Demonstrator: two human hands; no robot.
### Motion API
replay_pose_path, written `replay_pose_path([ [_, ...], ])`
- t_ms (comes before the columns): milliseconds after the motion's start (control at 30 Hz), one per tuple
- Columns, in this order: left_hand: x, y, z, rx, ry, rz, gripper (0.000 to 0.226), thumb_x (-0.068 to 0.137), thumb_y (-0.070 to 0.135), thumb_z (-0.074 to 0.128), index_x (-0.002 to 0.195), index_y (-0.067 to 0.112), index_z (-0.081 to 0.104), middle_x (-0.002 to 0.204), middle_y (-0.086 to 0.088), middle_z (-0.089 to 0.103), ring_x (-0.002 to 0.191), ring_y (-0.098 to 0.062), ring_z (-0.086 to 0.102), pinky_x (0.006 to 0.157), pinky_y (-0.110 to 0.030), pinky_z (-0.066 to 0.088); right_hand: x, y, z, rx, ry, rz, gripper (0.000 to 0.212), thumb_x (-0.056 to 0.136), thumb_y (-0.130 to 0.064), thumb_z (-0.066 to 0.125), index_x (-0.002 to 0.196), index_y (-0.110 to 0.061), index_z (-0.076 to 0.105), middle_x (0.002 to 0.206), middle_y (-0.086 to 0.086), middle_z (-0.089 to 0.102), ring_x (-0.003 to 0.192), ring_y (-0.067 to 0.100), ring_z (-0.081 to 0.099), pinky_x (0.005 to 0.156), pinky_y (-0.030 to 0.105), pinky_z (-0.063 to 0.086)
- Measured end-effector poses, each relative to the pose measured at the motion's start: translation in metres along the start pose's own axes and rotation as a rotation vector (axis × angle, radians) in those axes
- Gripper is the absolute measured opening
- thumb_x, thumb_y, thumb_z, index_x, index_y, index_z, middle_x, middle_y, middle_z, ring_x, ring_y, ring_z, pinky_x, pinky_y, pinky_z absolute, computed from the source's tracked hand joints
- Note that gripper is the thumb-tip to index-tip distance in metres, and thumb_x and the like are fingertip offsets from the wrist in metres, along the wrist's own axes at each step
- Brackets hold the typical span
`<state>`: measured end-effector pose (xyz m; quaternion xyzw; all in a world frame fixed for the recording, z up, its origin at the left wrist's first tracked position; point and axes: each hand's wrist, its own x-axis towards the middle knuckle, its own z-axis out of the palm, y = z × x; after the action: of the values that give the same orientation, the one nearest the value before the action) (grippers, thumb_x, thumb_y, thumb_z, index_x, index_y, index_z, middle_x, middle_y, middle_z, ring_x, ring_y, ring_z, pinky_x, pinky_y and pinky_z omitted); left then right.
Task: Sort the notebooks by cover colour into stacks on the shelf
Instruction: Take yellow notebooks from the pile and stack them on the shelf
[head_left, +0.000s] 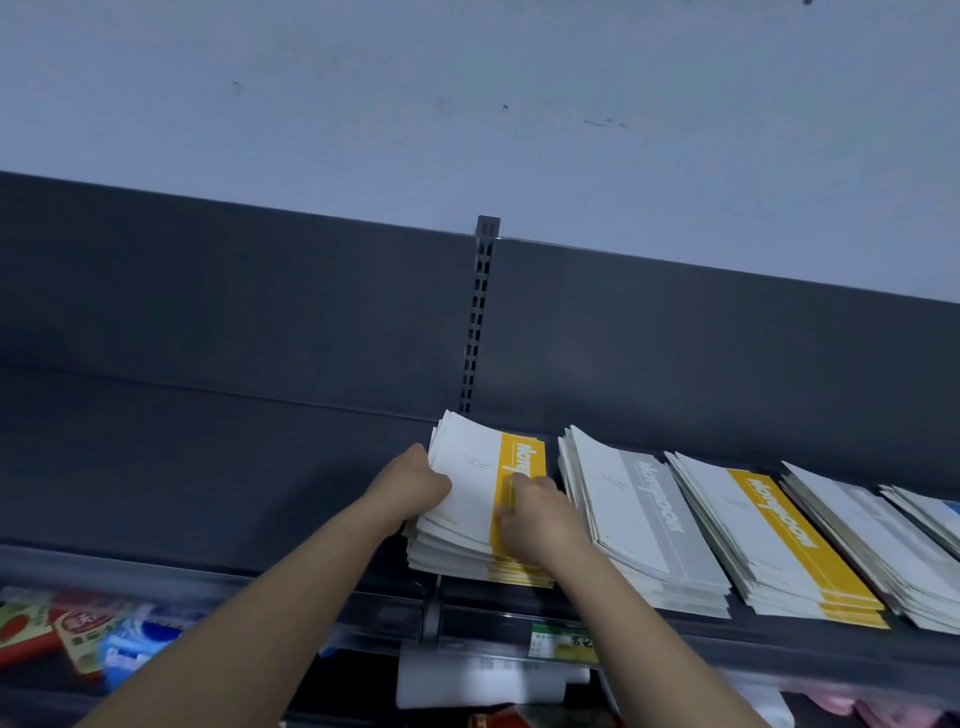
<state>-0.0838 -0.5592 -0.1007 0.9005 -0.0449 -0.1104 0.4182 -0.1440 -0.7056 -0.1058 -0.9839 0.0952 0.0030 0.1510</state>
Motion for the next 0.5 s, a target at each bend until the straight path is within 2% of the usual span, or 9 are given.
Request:
replay_pose_path([
  [100, -0.0003, 0.0007, 0.0023, -0.085, -0.041, 0.006, 0.006, 0.091, 0.021, 0.055, 0.088, 0.019, 0.05, 0.09, 0.004, 0.056, 0.087, -0.018, 0.057, 0.073, -0.028, 0.047, 0.0004, -0.0021, 0.0024, 0.128, -0.036, 0.045, 0.04, 0.098, -0.031, 0.043, 0.134, -0.013, 0.039, 0.146, 0.012, 0.03, 0.119, 0.03, 0.049, 0.094, 0.036, 0.043],
  [200, 0.0007, 0.0019, 0.0042, -0.071, -0.054, -0.008, 0.012, 0.091, 0.024, 0.059, 0.098, 0.017, 0.052, 0.091, 0.004, 0.058, 0.091, -0.019, 0.06, 0.073, -0.029, 0.049, -0.0014, -0.002, 0.0002, 0.206, -0.037, 0.107, 0.049, 0.098, -0.034, 0.047, 0.139, -0.015, 0.032, 0.151, 0.016, 0.019, 0.116, 0.03, 0.053, 0.086, 0.031, 0.041],
  [300, 0.0037, 0.0022, 0.0031, -0.192, -0.097, -0.086, 0.022, 0.089, 0.024, 0.064, 0.106, 0.011, 0.057, 0.1, -0.004, 0.065, 0.09, -0.021, 0.063, 0.07, -0.032, 0.052, -0.0026, -0.0001, 0.0003, 0.238, -0.021, 0.104, 0.047, 0.097, -0.036, 0.048, 0.137, -0.016, 0.035, 0.14, 0.012, 0.035, 0.113, 0.028, 0.054, 0.087, 0.031, 0.043],
  [400, 0.0018, 0.0035, 0.0004, -0.258, -0.149, -0.15, 0.023, 0.09, 0.022, 0.064, 0.106, 0.006, 0.059, 0.088, -0.007, 0.065, 0.07, -0.018, 0.06, 0.053, -0.027, 0.045, -0.0033, 0.001, 0.0017, 0.254, -0.019, 0.105, 0.046, 0.097, -0.037, 0.048, 0.136, -0.017, 0.038, 0.136, 0.01, 0.039, 0.113, 0.027, 0.053, 0.088, 0.032, 0.043],
  [500, -0.0011, 0.0036, -0.0022, -0.342, -0.184, -0.157, 0.018, 0.089, 0.016, 0.065, 0.102, 0.005, 0.06, 0.081, -0.005, 0.065, 0.066, -0.016, 0.06, 0.049, -0.025, 0.044, -0.0018, 0.0036, 0.0017, 0.3, -0.012, 0.099, 0.047, 0.095, -0.035, 0.052, 0.136, -0.017, 0.038, 0.136, 0.009, 0.041, 0.115, 0.028, 0.053, 0.091, 0.034, 0.045],
])
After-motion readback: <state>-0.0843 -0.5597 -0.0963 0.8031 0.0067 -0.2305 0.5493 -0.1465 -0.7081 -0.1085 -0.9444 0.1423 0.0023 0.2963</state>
